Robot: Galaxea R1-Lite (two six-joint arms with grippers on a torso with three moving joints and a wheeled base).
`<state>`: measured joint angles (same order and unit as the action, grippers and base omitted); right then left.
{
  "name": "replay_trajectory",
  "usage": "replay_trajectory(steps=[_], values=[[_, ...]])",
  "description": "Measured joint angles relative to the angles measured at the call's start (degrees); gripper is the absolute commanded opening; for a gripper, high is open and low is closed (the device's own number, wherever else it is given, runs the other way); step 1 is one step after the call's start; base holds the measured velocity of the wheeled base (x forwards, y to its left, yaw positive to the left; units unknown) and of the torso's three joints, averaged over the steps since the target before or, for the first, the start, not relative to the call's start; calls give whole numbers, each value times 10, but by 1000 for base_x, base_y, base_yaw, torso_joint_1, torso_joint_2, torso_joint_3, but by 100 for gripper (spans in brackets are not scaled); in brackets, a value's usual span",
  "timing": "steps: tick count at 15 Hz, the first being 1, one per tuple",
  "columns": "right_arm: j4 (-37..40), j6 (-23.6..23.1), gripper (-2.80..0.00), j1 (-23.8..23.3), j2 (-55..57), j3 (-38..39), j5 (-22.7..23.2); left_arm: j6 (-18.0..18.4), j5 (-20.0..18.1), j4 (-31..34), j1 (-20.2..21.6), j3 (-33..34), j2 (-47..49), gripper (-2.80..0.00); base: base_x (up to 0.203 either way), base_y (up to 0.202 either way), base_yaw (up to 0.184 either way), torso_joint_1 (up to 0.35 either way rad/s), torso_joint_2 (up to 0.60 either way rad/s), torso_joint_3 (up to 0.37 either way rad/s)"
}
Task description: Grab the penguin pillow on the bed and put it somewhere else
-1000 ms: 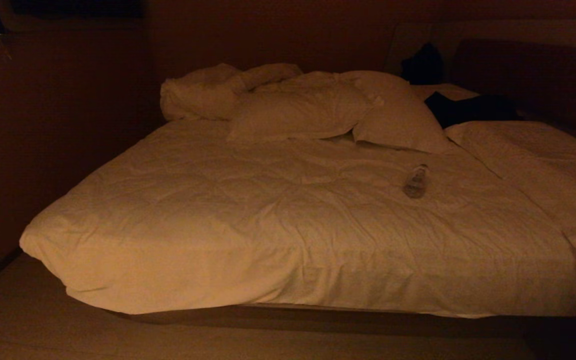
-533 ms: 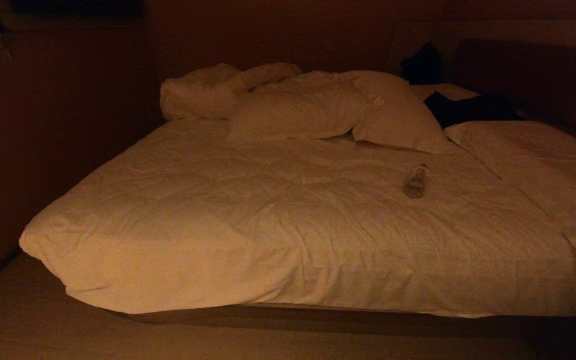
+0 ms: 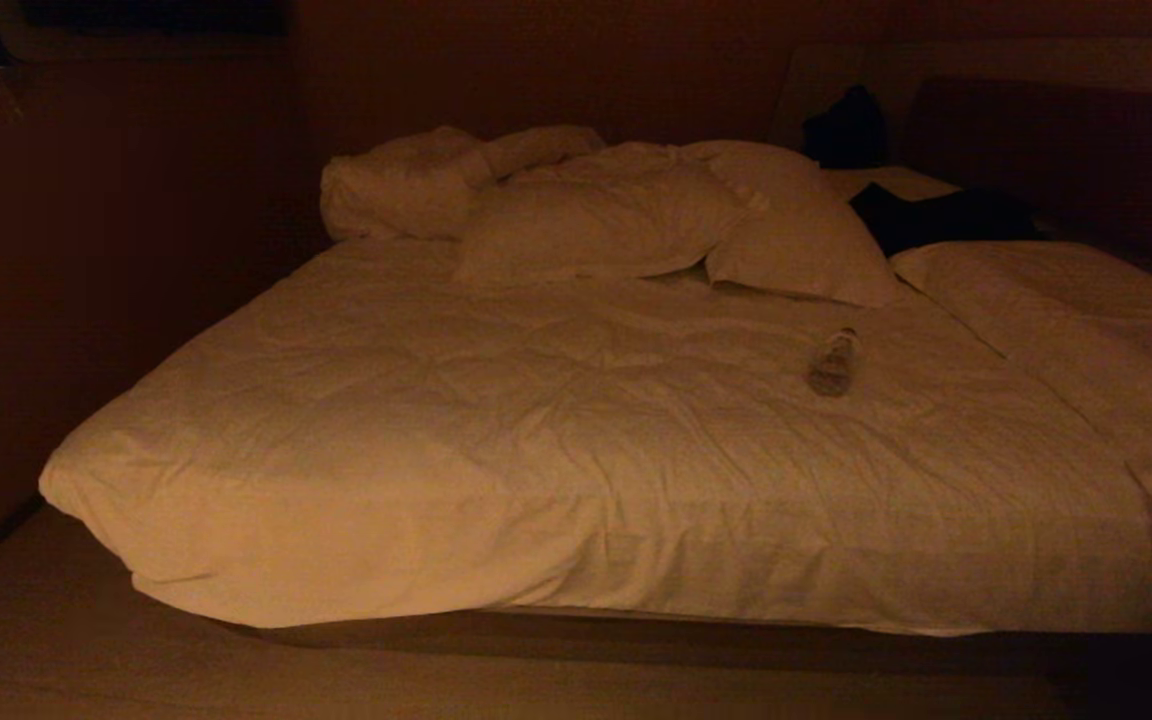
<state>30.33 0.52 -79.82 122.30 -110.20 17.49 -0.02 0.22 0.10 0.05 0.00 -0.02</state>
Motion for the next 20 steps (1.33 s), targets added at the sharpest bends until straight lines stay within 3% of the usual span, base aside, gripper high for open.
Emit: replay_trajectory(steps=[6,11,15,20], values=[[138,124,-280,248,-24,0,-1,0,0,0,0,0,0,-280,0,0,0,0,0,0],[225,234,-280,414,-38,0,-2,0,0,0,0,0,0,-280,0,0,0,0,0,0],[286,297,-280,498,-58,1,0,0,0,0,0,0,0,-280,0,0,0,0,0,0],[342,317,-280,572,-116,22,-2,0,0,0,0,0,0,-280,0,0,0,0,0,0]])
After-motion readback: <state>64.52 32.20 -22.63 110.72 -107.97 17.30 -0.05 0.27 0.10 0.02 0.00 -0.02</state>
